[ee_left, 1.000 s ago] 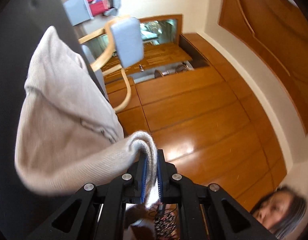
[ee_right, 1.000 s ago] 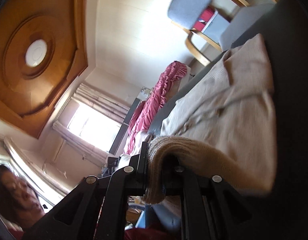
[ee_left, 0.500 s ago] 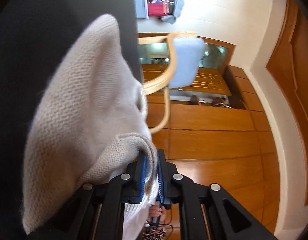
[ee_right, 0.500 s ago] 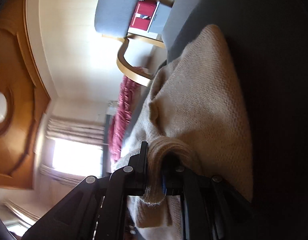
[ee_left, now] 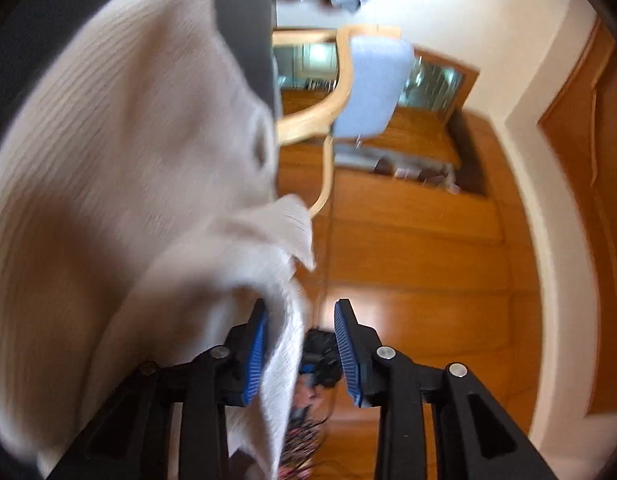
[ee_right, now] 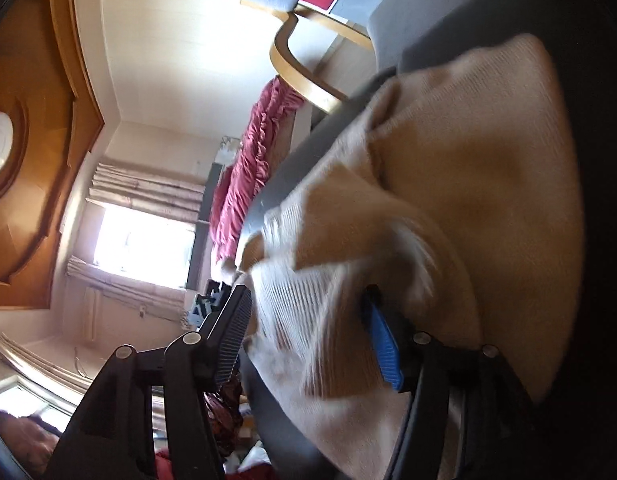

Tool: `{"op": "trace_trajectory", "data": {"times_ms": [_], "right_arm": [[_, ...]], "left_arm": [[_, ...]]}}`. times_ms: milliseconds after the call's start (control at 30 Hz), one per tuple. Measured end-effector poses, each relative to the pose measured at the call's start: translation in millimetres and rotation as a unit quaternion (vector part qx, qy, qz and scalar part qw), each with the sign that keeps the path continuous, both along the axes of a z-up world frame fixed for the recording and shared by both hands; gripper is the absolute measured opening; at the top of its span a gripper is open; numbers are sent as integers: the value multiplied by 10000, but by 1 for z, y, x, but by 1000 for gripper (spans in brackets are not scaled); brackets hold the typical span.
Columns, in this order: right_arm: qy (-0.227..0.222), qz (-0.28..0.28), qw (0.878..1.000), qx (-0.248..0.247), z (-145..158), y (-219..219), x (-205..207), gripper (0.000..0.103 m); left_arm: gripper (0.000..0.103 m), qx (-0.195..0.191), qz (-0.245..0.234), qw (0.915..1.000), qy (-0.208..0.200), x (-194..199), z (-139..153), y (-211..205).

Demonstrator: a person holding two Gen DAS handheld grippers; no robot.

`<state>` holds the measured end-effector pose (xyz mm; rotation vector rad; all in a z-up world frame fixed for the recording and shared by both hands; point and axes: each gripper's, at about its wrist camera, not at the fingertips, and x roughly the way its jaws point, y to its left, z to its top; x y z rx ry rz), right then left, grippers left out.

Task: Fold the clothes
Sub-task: 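Fold the lifted hem over onto the sweater with both grippers and release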

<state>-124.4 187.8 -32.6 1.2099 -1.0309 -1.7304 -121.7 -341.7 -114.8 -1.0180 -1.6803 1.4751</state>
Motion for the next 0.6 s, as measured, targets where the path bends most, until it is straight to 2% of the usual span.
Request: {"op": "trace_trajectory", "data": {"times_ms": [67,133,233,267,333,433,533,600], "right_arm": [[276,-574,9979,-122,8,11,-21,60],[185,-1326,9901,-416,2,31,-34,62],[-20,-1604,9852,-609,-11,46,-36,64],[5,-1545,9864,-551,-12,48,-32,64],[212,-1597,9869,-75,-6,52,-18,64],[725,-1648,9806,778,12,49,4,64],[1364,-1507,9655,1628,35,33,25,64],[1650,-1368,9418,2590,41,16,32,64]], "left_arm": [[32,137,582,9982,8,-15,3,-8],[32,192,1058,9942,58,-20,6,-16],[33,-62,1201,9927,135,-18,9,-16],[33,-277,1213,9921,181,-15,11,-15],[33,-882,1251,9877,313,-6,17,-14],[33,-1811,1396,9721,533,9,27,-13],[33,-2722,1527,9471,747,24,38,-13],[33,-3316,1607,9254,885,34,45,-12]]}}
